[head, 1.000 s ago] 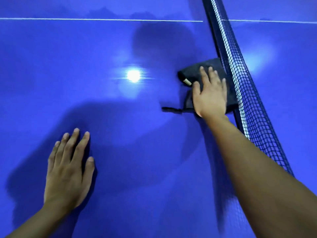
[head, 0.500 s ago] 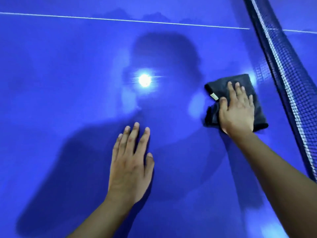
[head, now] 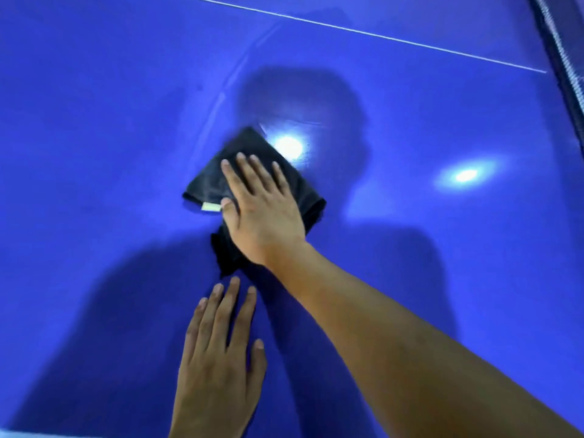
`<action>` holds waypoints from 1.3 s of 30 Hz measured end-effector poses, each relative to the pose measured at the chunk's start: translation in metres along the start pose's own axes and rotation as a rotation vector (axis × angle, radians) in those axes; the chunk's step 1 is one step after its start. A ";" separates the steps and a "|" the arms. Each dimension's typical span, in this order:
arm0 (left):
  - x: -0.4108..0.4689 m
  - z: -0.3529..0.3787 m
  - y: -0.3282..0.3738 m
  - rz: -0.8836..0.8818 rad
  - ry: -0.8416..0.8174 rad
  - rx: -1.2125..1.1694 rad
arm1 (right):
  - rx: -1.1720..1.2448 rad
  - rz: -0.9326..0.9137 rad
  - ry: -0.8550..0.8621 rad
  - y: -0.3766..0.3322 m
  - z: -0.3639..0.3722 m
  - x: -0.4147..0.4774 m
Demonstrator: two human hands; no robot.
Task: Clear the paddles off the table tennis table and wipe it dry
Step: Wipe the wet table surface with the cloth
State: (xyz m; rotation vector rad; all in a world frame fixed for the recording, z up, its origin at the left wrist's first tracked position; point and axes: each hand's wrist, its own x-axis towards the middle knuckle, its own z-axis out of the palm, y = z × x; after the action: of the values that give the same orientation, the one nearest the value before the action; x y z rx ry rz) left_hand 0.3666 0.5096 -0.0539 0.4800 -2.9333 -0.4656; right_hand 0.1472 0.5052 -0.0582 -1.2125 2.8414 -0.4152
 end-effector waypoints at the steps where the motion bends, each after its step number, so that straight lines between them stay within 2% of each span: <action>1: -0.003 0.001 0.001 -0.007 0.008 0.000 | 0.002 -0.036 -0.018 -0.013 0.004 -0.001; 5: -0.009 0.004 0.012 -0.053 0.025 0.029 | -0.005 -0.068 -0.049 -0.018 0.007 0.001; 10: -0.028 0.022 0.058 0.150 0.039 0.013 | -0.069 -0.086 -0.070 0.023 -0.008 -0.026; 13: -0.039 0.037 0.102 0.203 0.036 -0.007 | -0.031 0.045 -0.056 0.082 -0.029 -0.067; 17: -0.045 0.051 0.141 0.163 0.039 0.021 | 0.013 0.215 -0.014 0.175 -0.065 -0.119; 23: -0.044 0.056 0.148 0.107 0.030 0.026 | -0.045 0.514 0.040 0.324 -0.116 -0.205; 27: -0.043 0.055 0.152 0.112 0.065 0.031 | -0.065 0.666 0.119 0.392 -0.138 -0.266; 32: -0.045 0.055 0.154 0.119 0.081 0.044 | -0.087 0.795 0.143 0.419 -0.149 -0.318; 39: -0.047 0.047 0.158 0.083 0.040 0.036 | -0.122 0.903 0.103 0.396 -0.141 -0.311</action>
State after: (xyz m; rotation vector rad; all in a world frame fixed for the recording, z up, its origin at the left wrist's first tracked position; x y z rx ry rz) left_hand 0.3566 0.6807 -0.0509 0.3658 -2.9138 -0.3889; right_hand 0.0668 1.0215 -0.0476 0.1704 3.1256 -0.2499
